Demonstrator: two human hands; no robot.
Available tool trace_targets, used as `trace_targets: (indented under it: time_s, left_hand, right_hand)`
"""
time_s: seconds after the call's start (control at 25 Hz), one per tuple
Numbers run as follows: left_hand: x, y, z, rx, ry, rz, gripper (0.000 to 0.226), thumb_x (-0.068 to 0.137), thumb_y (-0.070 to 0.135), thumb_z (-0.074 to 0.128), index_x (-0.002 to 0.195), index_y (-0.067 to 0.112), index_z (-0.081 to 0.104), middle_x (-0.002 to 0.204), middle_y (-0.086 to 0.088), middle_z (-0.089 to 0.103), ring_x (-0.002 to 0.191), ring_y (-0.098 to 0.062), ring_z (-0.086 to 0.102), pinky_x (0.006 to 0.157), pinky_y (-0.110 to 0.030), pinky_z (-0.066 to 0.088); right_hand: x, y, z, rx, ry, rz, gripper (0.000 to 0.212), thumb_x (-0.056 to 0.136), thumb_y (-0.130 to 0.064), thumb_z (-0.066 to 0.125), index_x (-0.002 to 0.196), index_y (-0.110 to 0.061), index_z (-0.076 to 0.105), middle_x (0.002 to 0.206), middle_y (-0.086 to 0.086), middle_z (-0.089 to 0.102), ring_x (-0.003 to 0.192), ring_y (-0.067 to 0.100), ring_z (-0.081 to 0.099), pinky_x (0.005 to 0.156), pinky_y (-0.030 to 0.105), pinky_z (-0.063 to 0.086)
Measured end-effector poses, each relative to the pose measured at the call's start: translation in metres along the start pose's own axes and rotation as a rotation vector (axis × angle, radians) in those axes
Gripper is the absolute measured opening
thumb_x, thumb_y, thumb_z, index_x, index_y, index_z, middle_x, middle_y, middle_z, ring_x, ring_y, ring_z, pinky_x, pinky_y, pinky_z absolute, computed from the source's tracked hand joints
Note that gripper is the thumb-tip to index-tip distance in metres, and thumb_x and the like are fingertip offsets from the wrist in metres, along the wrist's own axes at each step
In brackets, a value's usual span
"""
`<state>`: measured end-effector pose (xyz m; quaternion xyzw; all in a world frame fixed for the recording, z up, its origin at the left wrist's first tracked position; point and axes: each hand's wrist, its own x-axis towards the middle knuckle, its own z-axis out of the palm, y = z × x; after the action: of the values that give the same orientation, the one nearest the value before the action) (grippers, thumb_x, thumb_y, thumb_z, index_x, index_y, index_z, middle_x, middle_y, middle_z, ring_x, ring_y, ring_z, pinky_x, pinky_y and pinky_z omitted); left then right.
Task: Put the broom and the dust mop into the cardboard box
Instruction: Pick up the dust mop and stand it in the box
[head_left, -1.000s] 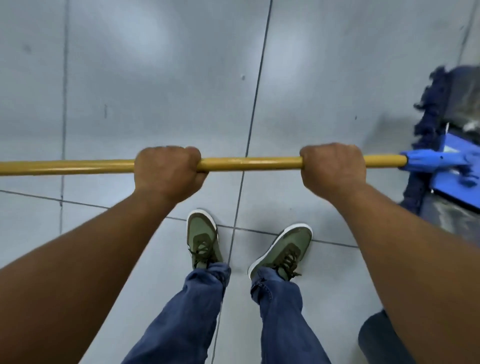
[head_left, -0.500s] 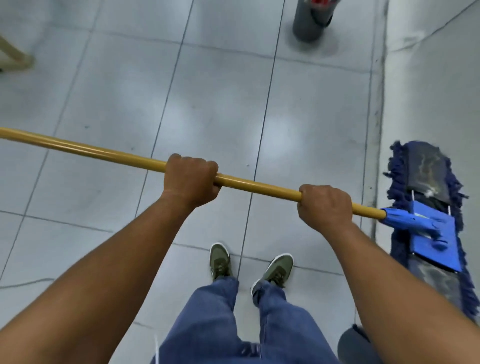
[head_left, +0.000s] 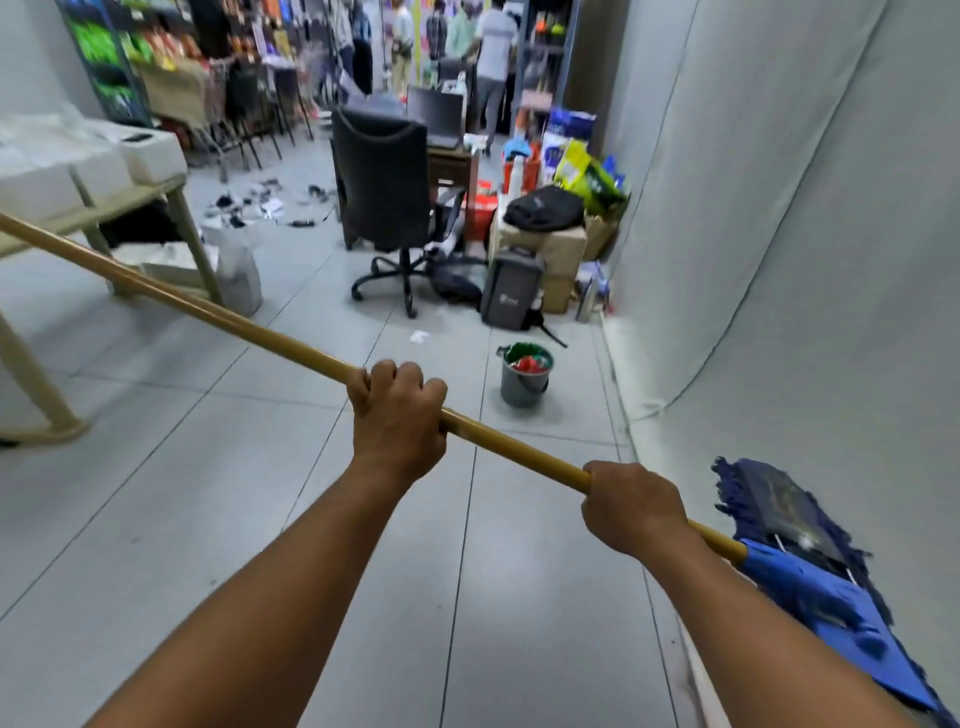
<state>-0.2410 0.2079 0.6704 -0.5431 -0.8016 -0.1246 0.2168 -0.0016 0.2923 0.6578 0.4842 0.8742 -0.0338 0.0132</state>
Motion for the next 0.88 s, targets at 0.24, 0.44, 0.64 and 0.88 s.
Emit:
trace_targets:
  time_s: [0.24,0.44,0.64,0.88]
  left_hand:
    - [0.057,0.037,-0.044,-0.168,0.177,0.017,0.024,0.073,0.023,0.068,0.095,0.022,0.059,0.136,-0.015,0.043,0.133,-0.04,0.029,0.108,-0.058,0.021]
    - [0.076,0.074,-0.072,-0.928,0.267,-0.197,0.089,0.075,-0.007,0.057,0.15,0.01,0.011,0.157,-0.023,-0.02,0.145,-0.041,-0.015,0.121,-0.045,0.009]
    - [0.092,0.101,-0.121,-1.63,0.126,-0.095,0.096,0.075,-0.007,0.046,0.148,0.003,-0.015,0.158,-0.021,-0.018,0.148,-0.035,0.01,0.115,-0.026,0.03]
    - [0.075,0.177,-0.186,-2.454,-0.542,-0.51,0.022,0.091,0.006,0.049,0.113,0.009,0.044,0.088,-0.009,0.058,0.054,-0.018,0.058,0.056,-0.032,0.053]
  right_hand:
    - [-0.005,0.028,-0.064,0.012,0.118,0.098,0.021,0.083,-0.026,0.05,0.102,-0.024,0.058,0.085,0.0,0.06,0.073,0.023,0.059,0.07,0.038,0.054]
    - [-0.034,0.031,-0.099,0.073,0.172,0.274,0.021,0.082,-0.026,0.053,0.102,-0.023,0.059,0.086,0.0,0.063,0.073,0.023,0.061,0.069,0.036,0.054]
    - [-0.094,0.025,-0.122,0.128,0.211,0.526,0.02,0.082,-0.025,0.054,0.101,-0.021,0.057,0.084,0.001,0.062,0.071,0.023,0.061,0.063,0.032,0.05]
    - [-0.209,0.031,-0.124,0.121,0.272,0.844,0.015,0.082,-0.025,0.054,0.096,-0.021,0.056,0.077,0.0,0.06,0.065,0.022,0.061,0.059,0.032,0.051]
